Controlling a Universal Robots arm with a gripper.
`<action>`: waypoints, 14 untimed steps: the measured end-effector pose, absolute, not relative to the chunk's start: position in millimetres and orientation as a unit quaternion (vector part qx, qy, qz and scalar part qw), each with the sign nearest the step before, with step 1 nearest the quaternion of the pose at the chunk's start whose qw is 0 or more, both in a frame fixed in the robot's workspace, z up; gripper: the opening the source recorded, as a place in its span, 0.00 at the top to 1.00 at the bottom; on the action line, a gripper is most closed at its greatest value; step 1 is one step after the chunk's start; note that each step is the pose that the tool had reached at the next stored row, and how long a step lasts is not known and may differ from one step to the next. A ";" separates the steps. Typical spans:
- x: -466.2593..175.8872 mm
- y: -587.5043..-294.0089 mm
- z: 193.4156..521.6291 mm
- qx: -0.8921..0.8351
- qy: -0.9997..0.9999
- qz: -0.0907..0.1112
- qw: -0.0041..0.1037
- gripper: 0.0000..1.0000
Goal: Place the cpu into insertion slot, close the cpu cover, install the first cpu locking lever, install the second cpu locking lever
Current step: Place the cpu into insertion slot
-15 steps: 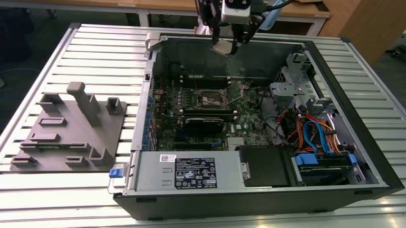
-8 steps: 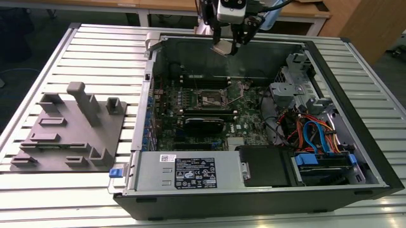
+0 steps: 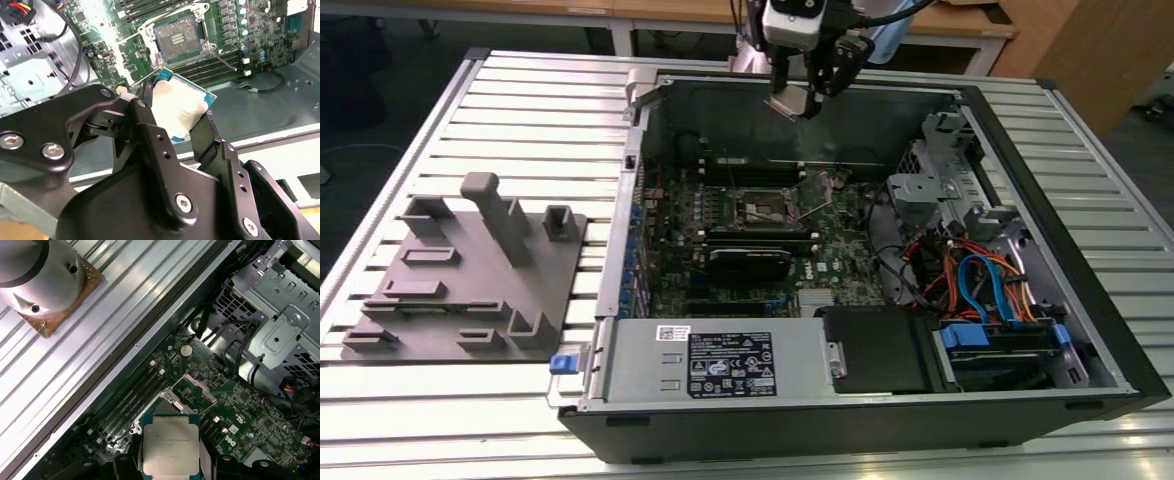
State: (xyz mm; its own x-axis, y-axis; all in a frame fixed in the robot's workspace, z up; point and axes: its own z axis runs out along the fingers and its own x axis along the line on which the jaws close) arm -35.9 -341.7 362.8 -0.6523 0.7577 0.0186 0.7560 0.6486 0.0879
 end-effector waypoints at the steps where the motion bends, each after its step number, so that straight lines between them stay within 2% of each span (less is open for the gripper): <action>1: -35.9 -341.7 362.9 0.419 0.907 0.044 0.010 0.46; 14: -35.9 -341.7 361.9 0.420 0.907 0.043 0.010 0.46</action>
State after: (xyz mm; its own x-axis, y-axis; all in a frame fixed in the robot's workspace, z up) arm -35.9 -341.7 361.9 -0.6475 0.7618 0.0178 0.7601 0.6440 0.0864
